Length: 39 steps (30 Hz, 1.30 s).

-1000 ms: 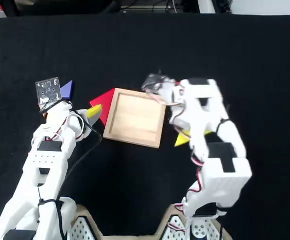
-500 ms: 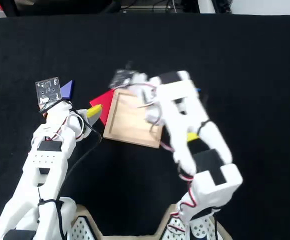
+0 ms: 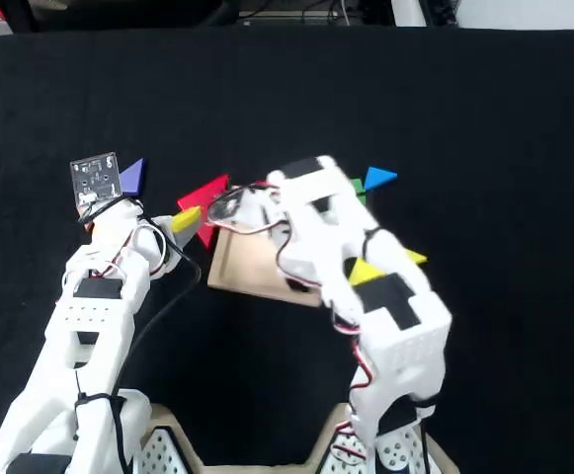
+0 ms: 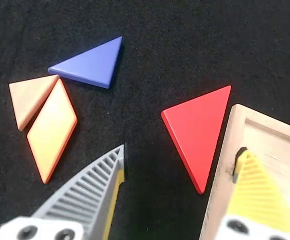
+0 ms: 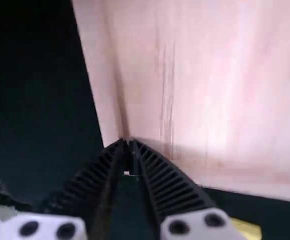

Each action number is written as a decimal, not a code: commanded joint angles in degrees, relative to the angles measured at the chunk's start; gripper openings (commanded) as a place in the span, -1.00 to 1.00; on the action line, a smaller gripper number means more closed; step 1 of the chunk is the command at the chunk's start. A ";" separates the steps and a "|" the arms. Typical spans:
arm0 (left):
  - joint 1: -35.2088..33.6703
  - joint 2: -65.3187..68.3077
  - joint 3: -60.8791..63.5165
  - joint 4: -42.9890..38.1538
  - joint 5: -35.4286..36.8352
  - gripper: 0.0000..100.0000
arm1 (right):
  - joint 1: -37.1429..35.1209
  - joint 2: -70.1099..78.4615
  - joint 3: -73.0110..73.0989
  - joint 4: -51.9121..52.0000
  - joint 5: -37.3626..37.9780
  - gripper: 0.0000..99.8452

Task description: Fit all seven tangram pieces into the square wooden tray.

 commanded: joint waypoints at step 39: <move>-0.92 -1.49 -0.57 -1.14 -0.44 -0.32 | 24.79 -46.02 33.63 -17.32 29.27 -0.29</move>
